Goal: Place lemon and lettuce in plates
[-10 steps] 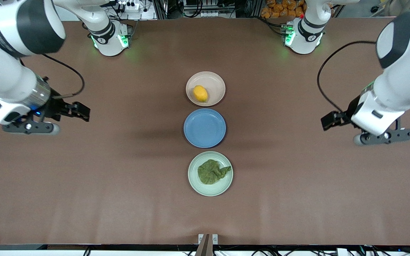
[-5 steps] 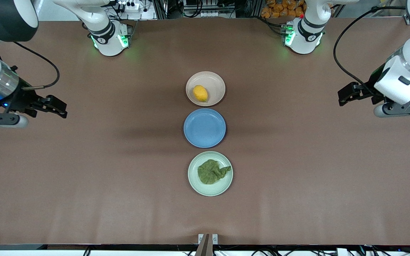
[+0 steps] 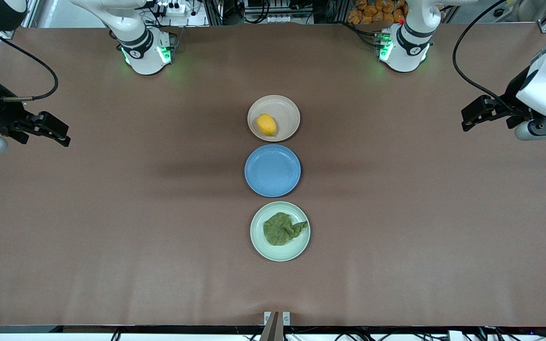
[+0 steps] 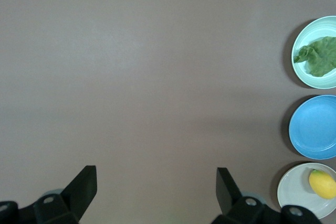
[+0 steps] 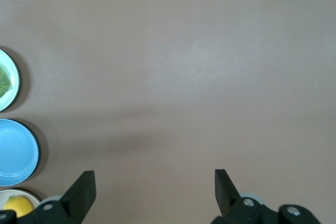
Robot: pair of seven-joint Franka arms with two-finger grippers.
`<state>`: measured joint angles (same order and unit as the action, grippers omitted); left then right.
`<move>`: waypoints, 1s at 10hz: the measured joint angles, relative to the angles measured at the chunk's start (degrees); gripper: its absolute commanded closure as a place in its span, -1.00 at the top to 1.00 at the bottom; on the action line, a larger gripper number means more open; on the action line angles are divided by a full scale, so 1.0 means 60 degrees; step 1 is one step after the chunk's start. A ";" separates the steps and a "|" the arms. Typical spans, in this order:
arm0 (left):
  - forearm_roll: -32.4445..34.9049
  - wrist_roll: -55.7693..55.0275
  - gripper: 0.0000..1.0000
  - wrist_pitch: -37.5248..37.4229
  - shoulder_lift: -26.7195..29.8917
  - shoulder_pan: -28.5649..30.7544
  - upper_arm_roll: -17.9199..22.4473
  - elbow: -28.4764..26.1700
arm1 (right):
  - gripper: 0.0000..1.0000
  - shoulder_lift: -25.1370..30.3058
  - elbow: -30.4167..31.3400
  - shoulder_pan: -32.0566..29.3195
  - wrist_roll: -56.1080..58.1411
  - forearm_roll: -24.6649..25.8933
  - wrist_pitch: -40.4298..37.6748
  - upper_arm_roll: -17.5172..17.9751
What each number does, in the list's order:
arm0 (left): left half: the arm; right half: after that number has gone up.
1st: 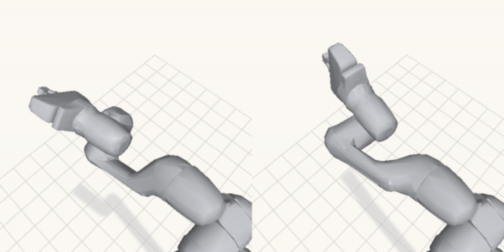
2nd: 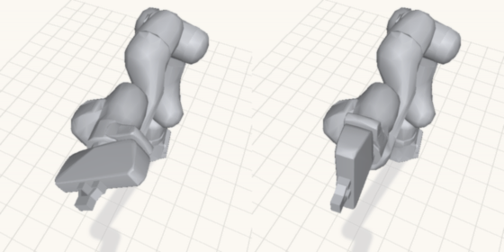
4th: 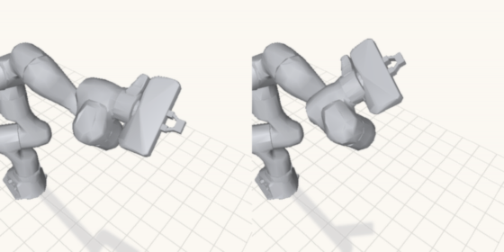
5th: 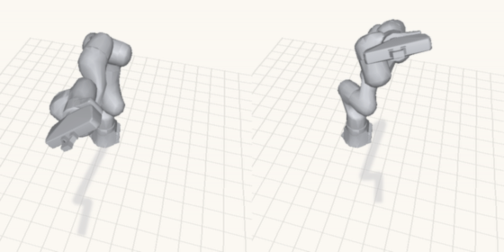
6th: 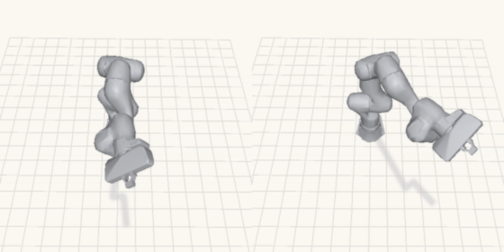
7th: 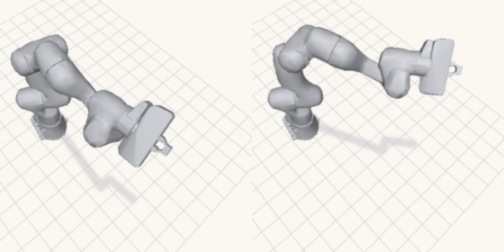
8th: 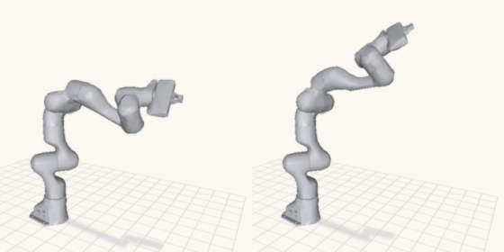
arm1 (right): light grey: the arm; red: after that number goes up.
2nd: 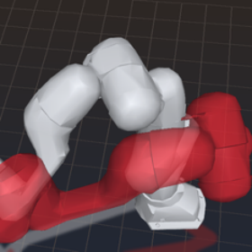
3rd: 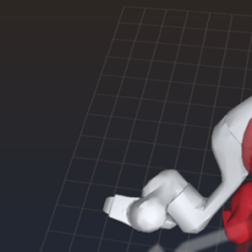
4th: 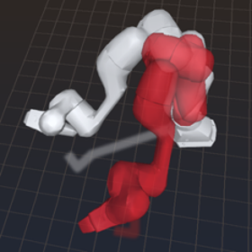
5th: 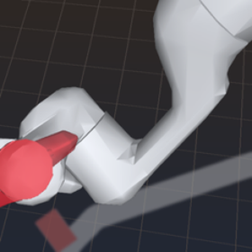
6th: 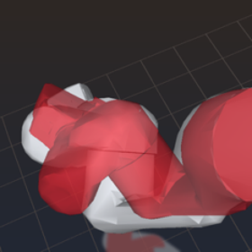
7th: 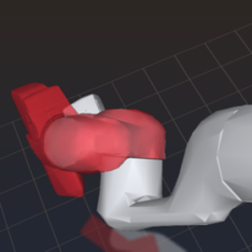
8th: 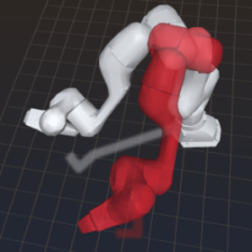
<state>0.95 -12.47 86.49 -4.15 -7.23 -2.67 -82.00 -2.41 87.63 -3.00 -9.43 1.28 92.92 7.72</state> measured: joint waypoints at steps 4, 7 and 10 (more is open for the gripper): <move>0.0000 0.0209 1.00 0.0698 0.0014 0.0094 0.0000 -0.0332 | 1.00 0.0067 0.0014 -0.0078 0.0000 -0.0087 -0.0014 0.0002; 0.0116 0.0224 1.00 0.0763 0.0014 0.0105 0.0000 -0.0353 | 1.00 0.0068 0.0015 -0.0284 0.0216 -0.0241 0.0013 0.0001; 0.0131 0.0224 1.00 0.0793 0.0014 0.0184 0.0010 -0.0353 | 1.00 0.0068 0.0015 -0.0291 0.0240 -0.0280 0.0032 0.0002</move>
<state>1.74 -11.12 91.25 -4.07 -6.12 -2.61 -84.12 -2.01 87.72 -4.75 -7.99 -0.40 93.11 7.73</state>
